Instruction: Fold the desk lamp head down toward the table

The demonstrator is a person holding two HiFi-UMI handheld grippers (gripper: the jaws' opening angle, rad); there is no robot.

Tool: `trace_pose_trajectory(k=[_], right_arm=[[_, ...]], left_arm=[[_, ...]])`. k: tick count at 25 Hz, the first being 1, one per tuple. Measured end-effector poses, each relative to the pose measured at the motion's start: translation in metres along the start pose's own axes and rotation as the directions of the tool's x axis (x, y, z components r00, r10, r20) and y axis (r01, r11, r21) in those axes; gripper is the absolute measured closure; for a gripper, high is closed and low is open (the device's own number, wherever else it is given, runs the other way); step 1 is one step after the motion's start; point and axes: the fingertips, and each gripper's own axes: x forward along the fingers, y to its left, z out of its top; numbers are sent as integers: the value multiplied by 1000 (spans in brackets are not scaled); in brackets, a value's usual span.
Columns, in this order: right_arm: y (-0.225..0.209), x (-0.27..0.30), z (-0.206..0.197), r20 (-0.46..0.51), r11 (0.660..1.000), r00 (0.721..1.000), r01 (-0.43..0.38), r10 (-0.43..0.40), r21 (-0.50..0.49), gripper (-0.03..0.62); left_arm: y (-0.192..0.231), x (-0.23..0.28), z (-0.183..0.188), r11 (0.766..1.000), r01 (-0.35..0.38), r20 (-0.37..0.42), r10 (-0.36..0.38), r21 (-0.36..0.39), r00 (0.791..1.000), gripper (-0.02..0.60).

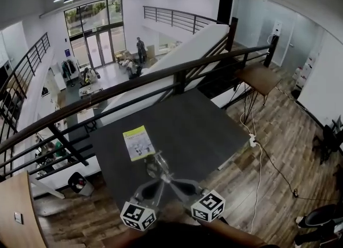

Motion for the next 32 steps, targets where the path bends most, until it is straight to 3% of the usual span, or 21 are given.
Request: trace_pose_trajectory(k=[12,24,32], right_arm=[[31,-92,-30,-29,987,986,-163,162,-12,591],[94,-157,-65,-33,951,950,-309,309,16,591],[132,-172,-57,-14,951,951,-309,309,-27,591]], left_arm=[[-95,-31,-34,983,-182,24,182,-10,983,583],[-169,-106,-63,934,-356,52,357,-15,933,583],[-192,-142,-56,929,-370,94,368,-1,925,583]])
